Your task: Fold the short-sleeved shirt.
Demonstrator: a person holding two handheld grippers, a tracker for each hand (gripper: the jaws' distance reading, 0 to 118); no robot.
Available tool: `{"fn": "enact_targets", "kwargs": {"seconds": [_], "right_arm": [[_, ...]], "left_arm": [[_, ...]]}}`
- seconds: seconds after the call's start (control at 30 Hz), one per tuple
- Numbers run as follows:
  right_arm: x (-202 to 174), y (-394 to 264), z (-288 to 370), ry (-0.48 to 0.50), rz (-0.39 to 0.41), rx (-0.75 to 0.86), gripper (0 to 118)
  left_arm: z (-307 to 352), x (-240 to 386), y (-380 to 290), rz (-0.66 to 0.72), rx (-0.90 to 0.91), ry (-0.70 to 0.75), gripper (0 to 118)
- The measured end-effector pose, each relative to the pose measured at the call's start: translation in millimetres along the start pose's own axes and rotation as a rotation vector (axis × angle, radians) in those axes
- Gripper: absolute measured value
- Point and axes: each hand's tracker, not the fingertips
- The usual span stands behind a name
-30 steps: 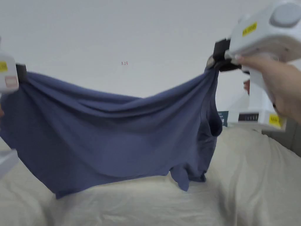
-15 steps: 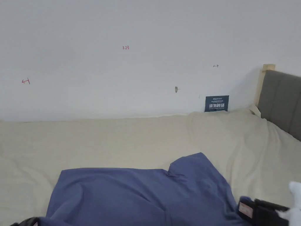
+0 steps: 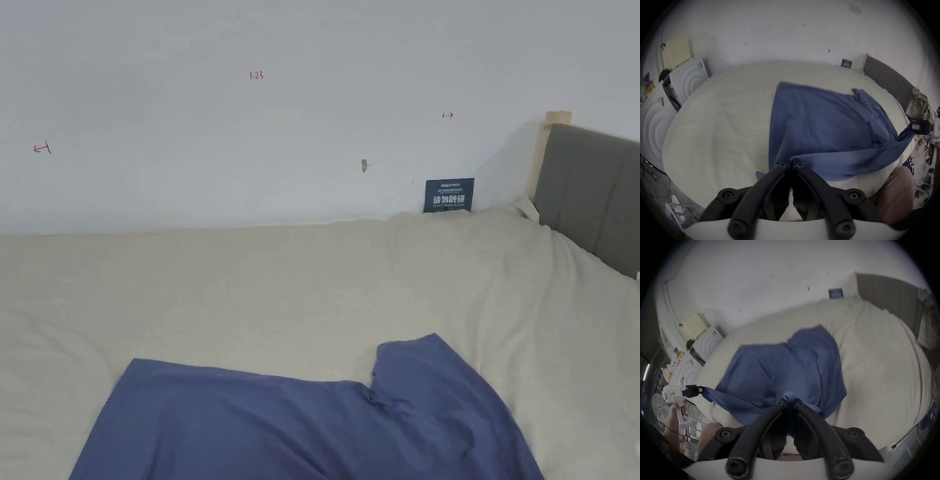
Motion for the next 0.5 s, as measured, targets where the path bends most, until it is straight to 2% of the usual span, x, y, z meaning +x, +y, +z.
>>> {"fn": "enact_targets", "kwargs": {"seconds": [0.07,0.1,0.13,0.17,0.2,0.23,0.33,0.4,0.5], "right_arm": [[15.9,-0.4,-35.6,-0.027,-0.026,-0.099,5],[23.2,-1.7,-50.0,-0.042,-0.046,-0.135,14],[28.3,-3.6,-59.4,-0.052,-0.058,-0.164,33],[28.7,-5.7,-62.1,-0.071,-0.064,-0.173,63],[31.4,-8.4,-65.4,-0.085,-0.067,-0.164,97],[30.2,-10.0,-66.0,-0.109,-0.049,-0.176,105],[29.5,-17.4,-52.3,-0.108,-0.008,-0.106,105],[18.7,-12.8,-31.6,-0.099,-0.010,-0.041,105],[-9.1,-7.7,15.1,-0.050,-0.002,0.075,105]], "left_arm": [[-21.8,1.4,-3.5,0.034,-0.030,0.001,3],[-31.4,-0.1,-4.6,0.048,-0.057,0.007,10],[-37.5,-1.4,-5.7,0.064,-0.075,-0.003,25],[-46.0,-11.6,-9.7,0.080,-0.106,-0.023,53],[-50.3,-20.0,-13.4,0.086,-0.095,-0.058,96],[-49.4,-19.7,-15.5,0.102,-0.076,-0.077,117],[-29.3,-20.7,-22.4,0.127,0.009,-0.150,115],[-14.2,-18.9,-12.7,0.141,0.021,-0.125,115],[21.2,-16.5,-3.5,0.111,0.157,-0.108,116]]}}
